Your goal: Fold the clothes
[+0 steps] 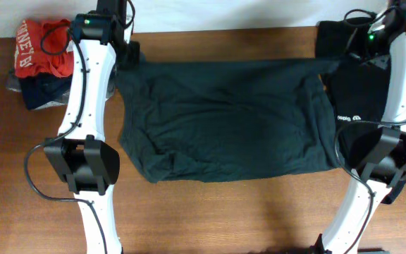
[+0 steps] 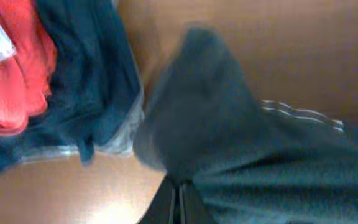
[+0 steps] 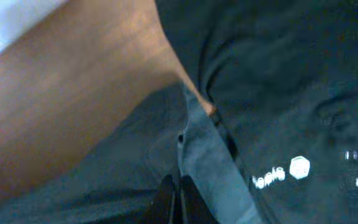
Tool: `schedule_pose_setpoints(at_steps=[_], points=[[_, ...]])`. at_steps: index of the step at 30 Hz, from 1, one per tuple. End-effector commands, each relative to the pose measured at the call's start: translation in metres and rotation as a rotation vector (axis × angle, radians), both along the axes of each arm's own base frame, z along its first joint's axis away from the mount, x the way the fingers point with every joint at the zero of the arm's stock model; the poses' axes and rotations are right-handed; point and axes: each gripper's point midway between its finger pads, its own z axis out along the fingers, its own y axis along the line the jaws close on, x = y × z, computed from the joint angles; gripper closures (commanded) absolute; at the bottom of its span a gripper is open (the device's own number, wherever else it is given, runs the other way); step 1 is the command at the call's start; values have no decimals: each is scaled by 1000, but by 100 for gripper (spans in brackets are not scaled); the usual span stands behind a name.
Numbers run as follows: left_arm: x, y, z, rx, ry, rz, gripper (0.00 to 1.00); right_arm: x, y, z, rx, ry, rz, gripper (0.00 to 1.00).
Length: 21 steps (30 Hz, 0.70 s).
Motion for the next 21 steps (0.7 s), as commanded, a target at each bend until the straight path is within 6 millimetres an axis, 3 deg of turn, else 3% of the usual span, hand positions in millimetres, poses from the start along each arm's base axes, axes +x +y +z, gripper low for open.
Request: schedule_pose_setpoints(at_steps=[1, 6, 13, 21], points=[[24, 36, 39, 64, -167, 76, 99, 11, -15, 20, -44, -97, 19, 96], [59, 41, 68, 45, -359, 94, 99, 33, -18, 34, -75, -198, 27, 96], [84, 38, 98, 41, -513, 83, 99, 51, -16, 48, -103, -285, 41, 96], [72, 39, 82, 68, -428, 59, 99, 34, -12, 34, -75, -198, 39, 96]])
